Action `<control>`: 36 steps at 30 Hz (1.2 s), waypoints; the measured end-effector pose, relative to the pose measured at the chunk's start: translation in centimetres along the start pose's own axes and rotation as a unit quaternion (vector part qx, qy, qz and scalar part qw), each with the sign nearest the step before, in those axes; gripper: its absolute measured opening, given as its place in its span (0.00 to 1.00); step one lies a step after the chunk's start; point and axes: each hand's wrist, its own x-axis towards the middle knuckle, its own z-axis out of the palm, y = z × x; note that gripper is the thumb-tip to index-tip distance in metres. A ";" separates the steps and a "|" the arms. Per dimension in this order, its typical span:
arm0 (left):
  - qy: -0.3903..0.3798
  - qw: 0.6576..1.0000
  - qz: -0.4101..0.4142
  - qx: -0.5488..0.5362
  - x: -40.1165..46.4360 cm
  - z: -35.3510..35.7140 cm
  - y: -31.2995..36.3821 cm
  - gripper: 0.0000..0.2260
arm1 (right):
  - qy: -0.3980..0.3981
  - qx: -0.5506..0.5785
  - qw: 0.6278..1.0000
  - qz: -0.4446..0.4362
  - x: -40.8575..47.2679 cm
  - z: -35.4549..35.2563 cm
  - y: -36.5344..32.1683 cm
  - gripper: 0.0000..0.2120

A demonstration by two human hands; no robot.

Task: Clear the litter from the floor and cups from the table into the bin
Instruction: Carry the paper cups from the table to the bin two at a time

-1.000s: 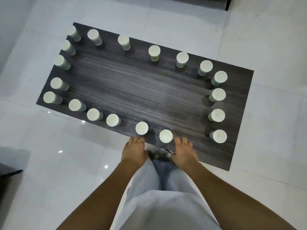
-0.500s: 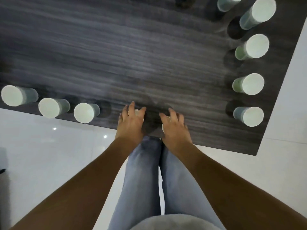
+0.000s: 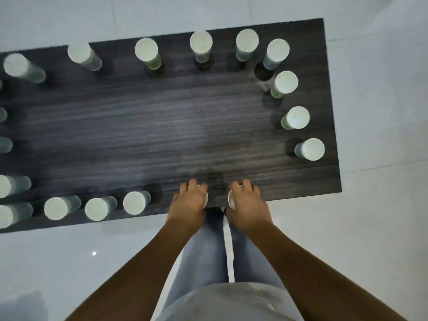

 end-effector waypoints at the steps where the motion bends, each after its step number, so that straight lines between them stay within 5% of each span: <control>1: -0.005 1.000 0.012 0.012 -0.4 -0.9 0.7 0.28 | 0.013 0.008 1.000 0.003 -0.9 -0.5 0.1 0.25; 8: -0.005 0.983 0.137 0.126 -3.1 -6.3 10.4 0.25 | 0.124 0.103 0.983 0.092 -10.1 -3.8 4.9 0.21; 15: 0.006 0.936 0.260 0.236 -8.1 -5.2 24.5 0.23 | 0.221 0.206 0.928 0.218 -22.0 -4.4 14.6 0.21; 26: -0.016 0.843 0.429 0.326 -20.7 8.1 48.6 0.18 | 0.286 0.299 0.824 0.388 -43.6 2.2 33.7 0.20; 36: -0.045 0.703 0.563 0.432 -29.1 19.8 68.2 0.22 | 0.323 0.394 0.688 0.517 -58.2 9.5 46.9 0.22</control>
